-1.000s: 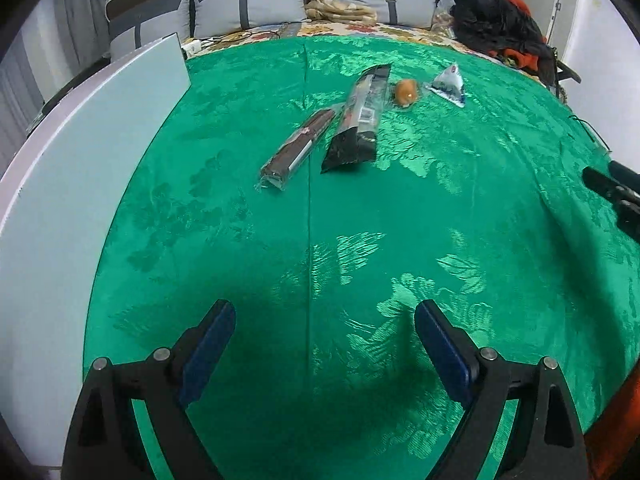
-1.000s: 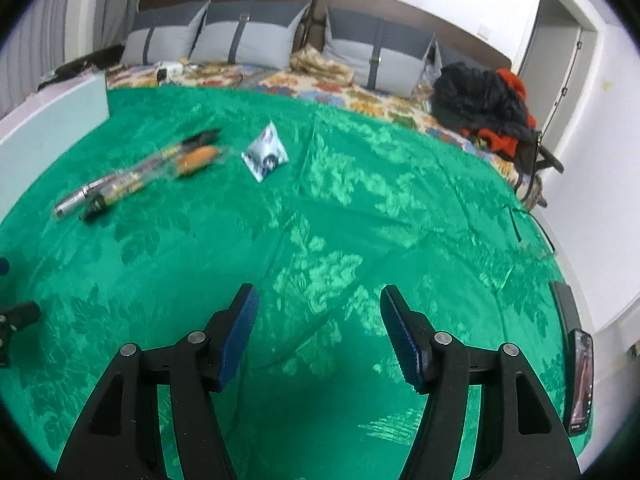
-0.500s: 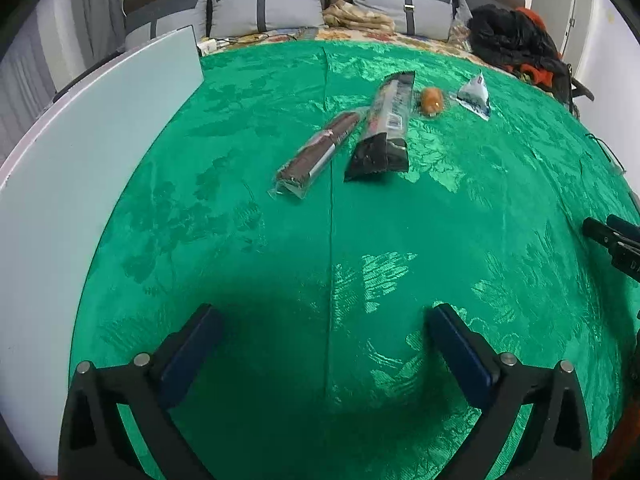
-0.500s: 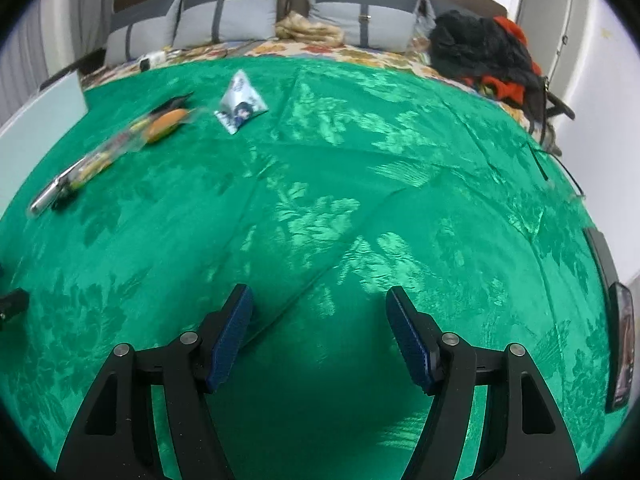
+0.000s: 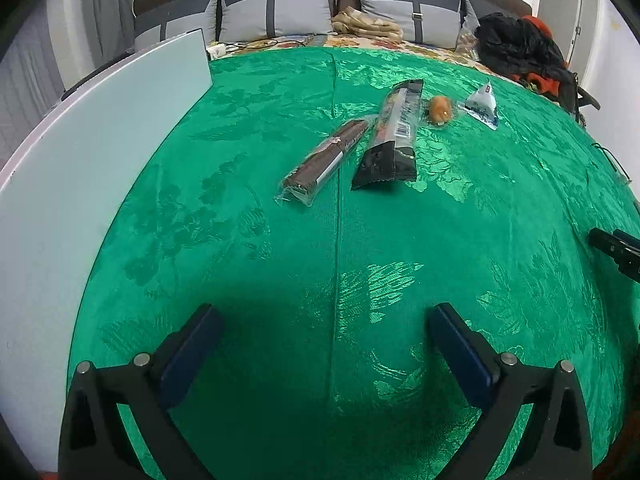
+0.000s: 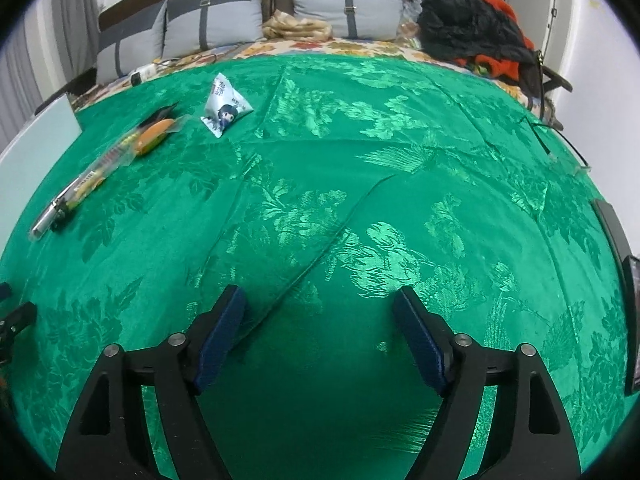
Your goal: Organize snacks
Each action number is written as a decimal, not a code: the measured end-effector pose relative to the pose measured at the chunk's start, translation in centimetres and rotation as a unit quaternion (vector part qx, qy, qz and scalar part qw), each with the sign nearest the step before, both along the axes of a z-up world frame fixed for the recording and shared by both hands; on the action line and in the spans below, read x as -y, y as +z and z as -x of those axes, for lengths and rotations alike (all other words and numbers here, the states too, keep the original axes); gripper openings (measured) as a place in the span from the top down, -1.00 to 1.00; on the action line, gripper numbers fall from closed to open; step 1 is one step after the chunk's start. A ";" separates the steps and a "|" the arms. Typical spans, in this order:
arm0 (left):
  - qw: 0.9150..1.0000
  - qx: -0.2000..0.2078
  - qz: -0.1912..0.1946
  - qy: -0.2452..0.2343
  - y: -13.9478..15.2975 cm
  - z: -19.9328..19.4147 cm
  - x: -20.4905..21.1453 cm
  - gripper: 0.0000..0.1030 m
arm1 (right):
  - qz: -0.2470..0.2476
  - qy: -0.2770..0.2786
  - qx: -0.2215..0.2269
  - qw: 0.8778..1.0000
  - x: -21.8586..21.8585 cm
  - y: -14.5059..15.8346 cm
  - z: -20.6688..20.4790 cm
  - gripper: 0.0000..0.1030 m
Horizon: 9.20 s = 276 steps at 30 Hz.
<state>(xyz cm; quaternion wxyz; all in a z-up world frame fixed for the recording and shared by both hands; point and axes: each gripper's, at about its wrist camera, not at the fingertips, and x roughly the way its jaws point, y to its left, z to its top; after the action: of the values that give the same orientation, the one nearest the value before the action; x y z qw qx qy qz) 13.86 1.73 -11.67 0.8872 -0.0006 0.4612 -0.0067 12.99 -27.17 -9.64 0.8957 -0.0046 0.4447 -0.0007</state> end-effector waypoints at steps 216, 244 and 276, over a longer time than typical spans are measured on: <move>0.993 -0.060 0.034 -0.093 1.3 -1.1 -4.6 -0.91 | -0.147 0.026 0.005 0.989 6.1 3.1 5.4 -0.46; 0.989 0.008 0.141 -0.044 8.1 3.9 -5.2 0.66 | -0.105 0.107 -0.106 0.983 -5.3 8.2 2.5 0.61; 0.962 0.070 0.075 0.251 12.1 7.0 -33.8 -0.92 | -0.247 0.317 -0.041 0.915 -36.1 17.3 -4.2 -0.47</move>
<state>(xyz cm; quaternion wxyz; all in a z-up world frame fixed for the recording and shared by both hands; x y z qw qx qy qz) 6.83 35.53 0.46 0.8879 -0.1826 0.3810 0.1820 17.18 8.95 7.63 0.8025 0.0757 0.4423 0.3933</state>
